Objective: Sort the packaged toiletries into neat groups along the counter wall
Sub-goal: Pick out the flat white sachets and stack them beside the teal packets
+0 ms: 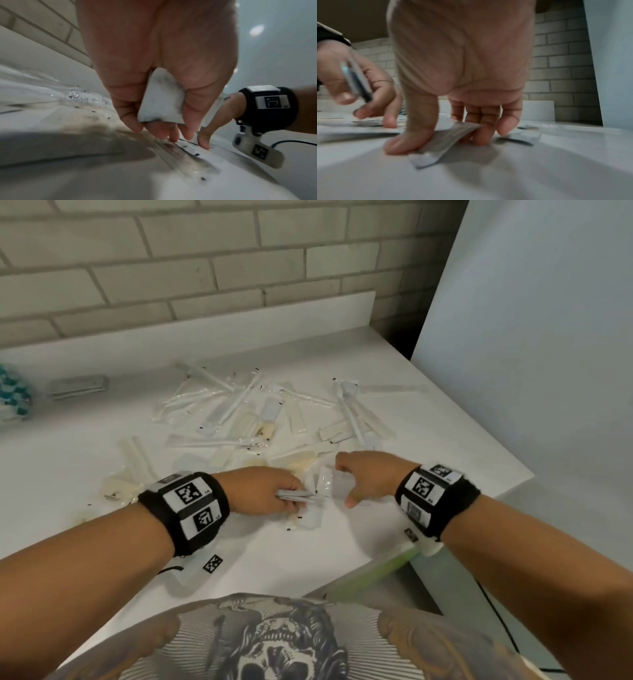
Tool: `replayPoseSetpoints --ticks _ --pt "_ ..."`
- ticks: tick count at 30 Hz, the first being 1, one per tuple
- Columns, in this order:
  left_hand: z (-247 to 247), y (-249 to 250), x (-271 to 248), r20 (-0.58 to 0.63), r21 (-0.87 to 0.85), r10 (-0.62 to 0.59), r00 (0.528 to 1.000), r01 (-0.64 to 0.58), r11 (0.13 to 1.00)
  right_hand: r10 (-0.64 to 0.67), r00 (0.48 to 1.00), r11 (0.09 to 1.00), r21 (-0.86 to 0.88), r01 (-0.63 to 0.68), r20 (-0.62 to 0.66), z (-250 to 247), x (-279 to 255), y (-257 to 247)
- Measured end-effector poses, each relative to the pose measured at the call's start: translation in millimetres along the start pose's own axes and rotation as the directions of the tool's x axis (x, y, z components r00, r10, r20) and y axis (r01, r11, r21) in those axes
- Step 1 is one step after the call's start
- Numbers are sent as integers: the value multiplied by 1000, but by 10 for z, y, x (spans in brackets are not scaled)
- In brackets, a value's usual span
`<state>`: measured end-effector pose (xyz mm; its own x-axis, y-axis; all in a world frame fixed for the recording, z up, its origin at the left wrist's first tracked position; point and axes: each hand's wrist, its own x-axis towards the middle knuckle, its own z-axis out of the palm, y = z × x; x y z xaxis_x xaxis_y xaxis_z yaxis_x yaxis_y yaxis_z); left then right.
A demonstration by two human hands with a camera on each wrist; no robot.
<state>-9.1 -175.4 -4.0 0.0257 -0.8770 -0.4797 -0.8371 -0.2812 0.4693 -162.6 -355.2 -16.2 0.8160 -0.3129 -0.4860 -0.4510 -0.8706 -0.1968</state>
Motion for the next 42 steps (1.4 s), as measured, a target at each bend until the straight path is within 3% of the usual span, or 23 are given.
replayPoseSetpoints --ticks 4,7,10,12,14,18,22,26,30,36,38,42 --pt "-69 -69 -24 -38 79 -36 999 39 996 81 996 996 27 -82 33 10 -19 36" --pt "-122 -95 -32 -89 19 -72 993 74 997 99 986 970 232 -67 -131 -79 -47 158" --pt "-149 -134 -5 -185 -106 -130 974 112 988 167 944 962 257 -92 -284 -130 33 258" --pt "-165 -187 23 -265 -252 -199 943 132 959 173 957 975 174 -135 -231 -92 84 236" --pt "-199 -247 75 -339 -322 -256 905 144 936 66 994 996 62 -61 -84 -4 101 130" --pt "-328 -141 225 -432 -255 -218 875 113 960 -145 987 985 107 138 66 43 67 -73" --pt "-480 69 525 -340 -90 -92 936 65 994 -100 993 970 217 112 -68 -30 104 -28" --pt "-524 126 836 -179 39 -84 980 92 995 48 975 977 215 0 -218 -181 222 158" --pt "-561 93 1004 -115 106 -115 987 128 986 64 991 997 46 -59 -116 -237 330 228" --pt "-663 89 1191 -79 157 -175 981 186 970 9 990 980 -197 20 141 -186 376 79" --pt "-724 23 1211 -109 136 -207 972 221 966 5 987 981 -192 26 159 -210 363 74" --pt "-823 -100 1143 -210 -40 -266 941 264 964 -33 993 999 -6 34 114 -305 316 182"
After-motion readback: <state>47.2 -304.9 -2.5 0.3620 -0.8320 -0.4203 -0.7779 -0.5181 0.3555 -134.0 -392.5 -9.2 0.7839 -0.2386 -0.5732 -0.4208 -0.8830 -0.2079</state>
